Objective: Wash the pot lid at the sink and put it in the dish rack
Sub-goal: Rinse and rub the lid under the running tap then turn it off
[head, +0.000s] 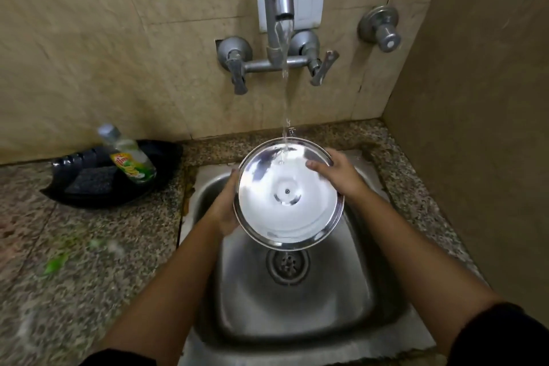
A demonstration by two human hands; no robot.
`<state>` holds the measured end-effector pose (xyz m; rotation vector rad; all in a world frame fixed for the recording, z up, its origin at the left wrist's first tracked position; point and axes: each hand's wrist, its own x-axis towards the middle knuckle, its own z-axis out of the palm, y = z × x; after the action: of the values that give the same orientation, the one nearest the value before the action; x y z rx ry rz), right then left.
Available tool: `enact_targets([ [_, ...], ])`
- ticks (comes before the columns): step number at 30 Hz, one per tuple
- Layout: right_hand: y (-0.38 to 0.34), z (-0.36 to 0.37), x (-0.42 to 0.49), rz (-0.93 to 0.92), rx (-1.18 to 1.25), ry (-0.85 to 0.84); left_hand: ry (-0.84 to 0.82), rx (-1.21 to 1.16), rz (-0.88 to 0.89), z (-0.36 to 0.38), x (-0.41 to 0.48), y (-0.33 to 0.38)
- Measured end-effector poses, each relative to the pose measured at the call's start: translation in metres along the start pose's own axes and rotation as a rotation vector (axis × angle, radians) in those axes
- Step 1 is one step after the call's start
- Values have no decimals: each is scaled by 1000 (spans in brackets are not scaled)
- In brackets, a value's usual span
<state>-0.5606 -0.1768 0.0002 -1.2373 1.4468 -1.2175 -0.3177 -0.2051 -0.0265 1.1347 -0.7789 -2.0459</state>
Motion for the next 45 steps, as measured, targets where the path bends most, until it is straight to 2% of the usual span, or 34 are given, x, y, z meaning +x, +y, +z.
enact_targets([
  [2, 3, 3, 8, 31, -87, 151, 108, 128, 104, 6, 0, 2],
  [4, -1, 8, 16, -1, -365, 268, 220, 223, 226, 13, -1, 4],
  [6, -14, 20, 21, -154, -640, 292, 255, 283, 319, 21, -3, 6],
  [7, -22, 28, 24, -272, -754, 234, 244, 299, 356, 26, -5, 8],
  [9, -38, 49, 29, -585, -969, 8, 224, 385, 417, 34, -7, 11],
  [11, -40, 62, 38, -844, -1041, -199, 245, 467, 462, 40, -8, 11],
  [12, -39, 62, 43, -876, -1012, -228, 272, 462, 475, 41, -10, 9],
  [13, -40, 59, 47, -800, -959, -194, 306, 429, 483, 41, -13, 6],
  [15, -37, 41, 53, -522, -804, 56, 322, 275, 450, 37, -18, 4],
  [16, -36, 34, 55, -427, -766, 167, 290, 204, 400, 32, -20, 6],
  [17, -37, 32, 56, -401, -785, 206, 238, 170, 329, 29, -20, 11],
  [19, -50, 43, 52, -492, -912, 45, 131, 265, 235, 26, -15, 25],
  [21, -60, 62, 48, -586, -1028, -173, 83, 417, 253, 29, -10, 34],
  [22, -60, 66, 47, -590, -1041, -183, 93, 443, 271, 30, -8, 35],
  [24, -51, 61, 48, -524, -971, -20, 128, 404, 296, 29, -9, 35],
  [26, -34, 47, 44, -440, -884, 275, 191, 310, 296, 27, -14, 32],
  [28, -21, 42, 37, -390, -963, 514, 269, 218, 295, 28, -17, 27],
  [29, -18, 47, 35, -344, -1012, 515, 296, 210, 302, 30, -18, 25],
  [31, -15, 72, 24, -349, -1055, 349, 293, 222, 318, 36, -16, 19],
  [34, -3, 103, -12, -578, -1063, -39, 322, 207, 330, 45, -13, 17],
  [36, 16, 91, -42, -677, -1135, -189, 402, 185, 347, 44, -14, 23],
  [38, 40, 60, -57, -658, -1224, -224, 470, 212, 378, 34, -14, 30],
  [42, 47, 9, -46, -474, -1203, -76, 486, 290, 389, 18, -16, 32],
  [45, 26, 3, -32, -632, -1071, -107, 442, 176, 372, 12, -20, 33],
])
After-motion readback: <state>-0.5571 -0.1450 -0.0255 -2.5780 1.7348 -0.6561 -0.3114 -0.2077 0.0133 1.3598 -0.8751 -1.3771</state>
